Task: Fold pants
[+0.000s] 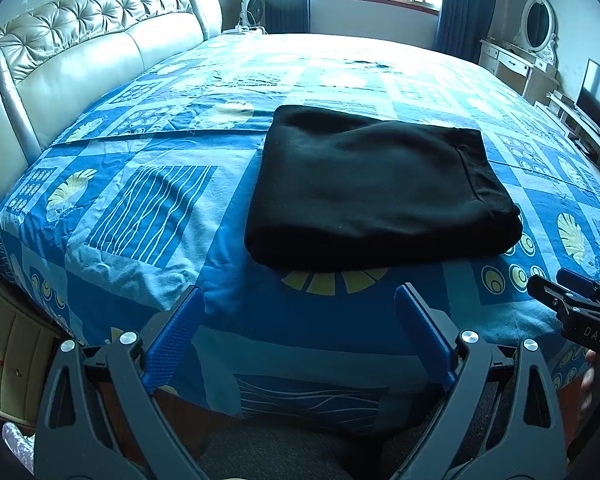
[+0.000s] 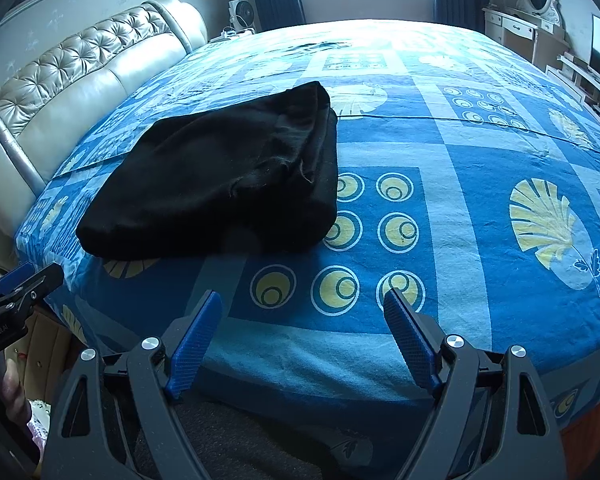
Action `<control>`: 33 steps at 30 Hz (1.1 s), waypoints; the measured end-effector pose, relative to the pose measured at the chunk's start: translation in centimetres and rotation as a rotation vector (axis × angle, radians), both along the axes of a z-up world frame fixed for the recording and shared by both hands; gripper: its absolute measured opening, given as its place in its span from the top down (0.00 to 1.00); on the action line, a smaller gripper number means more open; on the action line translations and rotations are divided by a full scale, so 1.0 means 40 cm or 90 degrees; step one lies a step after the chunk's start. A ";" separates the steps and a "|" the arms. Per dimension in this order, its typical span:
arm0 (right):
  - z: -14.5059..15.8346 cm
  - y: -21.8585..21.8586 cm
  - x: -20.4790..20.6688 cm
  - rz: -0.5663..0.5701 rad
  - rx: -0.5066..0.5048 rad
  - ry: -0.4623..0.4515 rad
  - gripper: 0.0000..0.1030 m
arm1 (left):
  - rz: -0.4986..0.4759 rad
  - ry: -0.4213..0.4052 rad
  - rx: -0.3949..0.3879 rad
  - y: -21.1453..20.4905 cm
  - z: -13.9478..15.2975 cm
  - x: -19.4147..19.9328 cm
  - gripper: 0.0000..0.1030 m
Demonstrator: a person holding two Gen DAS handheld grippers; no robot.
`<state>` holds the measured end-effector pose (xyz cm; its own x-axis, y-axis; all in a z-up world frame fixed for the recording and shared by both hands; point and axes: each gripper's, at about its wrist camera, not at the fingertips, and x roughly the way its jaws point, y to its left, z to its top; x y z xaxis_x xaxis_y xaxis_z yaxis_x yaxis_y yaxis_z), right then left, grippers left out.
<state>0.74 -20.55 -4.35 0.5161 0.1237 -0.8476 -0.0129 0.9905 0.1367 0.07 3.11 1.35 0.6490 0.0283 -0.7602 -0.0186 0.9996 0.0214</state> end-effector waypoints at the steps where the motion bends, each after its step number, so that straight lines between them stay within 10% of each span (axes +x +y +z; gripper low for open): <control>1: 0.000 0.000 0.000 0.000 0.000 0.000 0.20 | -0.001 0.001 0.000 -0.001 0.000 0.000 0.07; 20: -0.009 0.009 -0.004 0.011 0.000 0.010 0.20 | 0.003 0.016 0.081 -0.026 0.000 0.009 0.02; 33: 0.032 -0.027 0.049 0.013 0.054 0.011 0.20 | -0.023 -0.045 -0.035 0.060 0.093 0.084 0.02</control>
<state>2.69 -21.63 -3.08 0.4983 0.2049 -0.8425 -0.0294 0.9751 0.2198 3.41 5.50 5.09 0.7009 -0.0369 -0.7123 0.0177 0.9993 -0.0343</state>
